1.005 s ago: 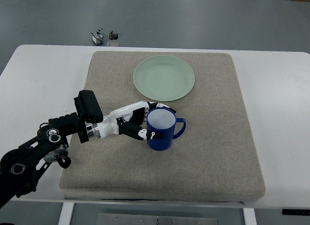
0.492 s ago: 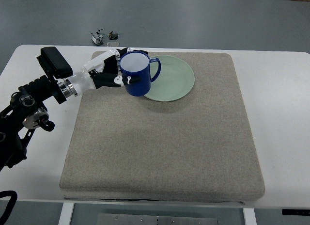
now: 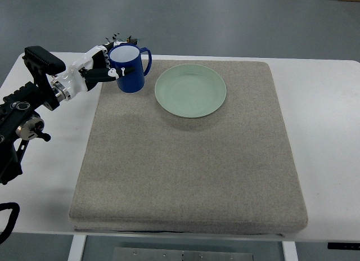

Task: Place cup left of plate with left hand
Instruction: 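Lift the mug and carry it past the plate, farther from the robot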

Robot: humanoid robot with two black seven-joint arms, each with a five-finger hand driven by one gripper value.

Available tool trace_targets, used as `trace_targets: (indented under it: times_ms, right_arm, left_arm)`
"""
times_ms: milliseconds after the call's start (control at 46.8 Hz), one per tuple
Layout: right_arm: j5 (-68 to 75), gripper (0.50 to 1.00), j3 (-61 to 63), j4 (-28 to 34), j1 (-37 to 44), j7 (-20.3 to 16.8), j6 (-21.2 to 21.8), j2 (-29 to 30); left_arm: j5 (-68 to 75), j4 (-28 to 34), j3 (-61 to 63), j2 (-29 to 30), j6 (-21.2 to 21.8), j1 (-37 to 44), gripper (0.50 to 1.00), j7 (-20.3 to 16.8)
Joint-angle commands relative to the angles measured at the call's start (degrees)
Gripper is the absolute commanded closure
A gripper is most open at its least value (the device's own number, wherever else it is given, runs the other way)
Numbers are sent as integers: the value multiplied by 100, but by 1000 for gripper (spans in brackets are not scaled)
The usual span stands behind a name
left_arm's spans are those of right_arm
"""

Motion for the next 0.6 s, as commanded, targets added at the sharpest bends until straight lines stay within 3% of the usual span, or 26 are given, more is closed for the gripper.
trace_targets:
  times_ms: [0,278,513,534,577]
  right_arm:
    - [-1,566,0,0,0,0,0,0]
    - [-1,566,0,0,0,0,0,0]
    - [-1,566,0,0,0,0,0,0]
    - [-1,566,0,0,0,0,0,0]
    - [-1,566,0,0,0,0,0,0]
  left_arm:
    - [-5,142,2,-25,149,5,1000,0]
    - [-84,468,10,-201,192,5,1000,-9]
    - [-110,468,221,-228,632,40,1000,-281]
    - [-110,468,230,-228,658,49,995,-298]
    - [-110,468,256,-228,676,49,933,-307]
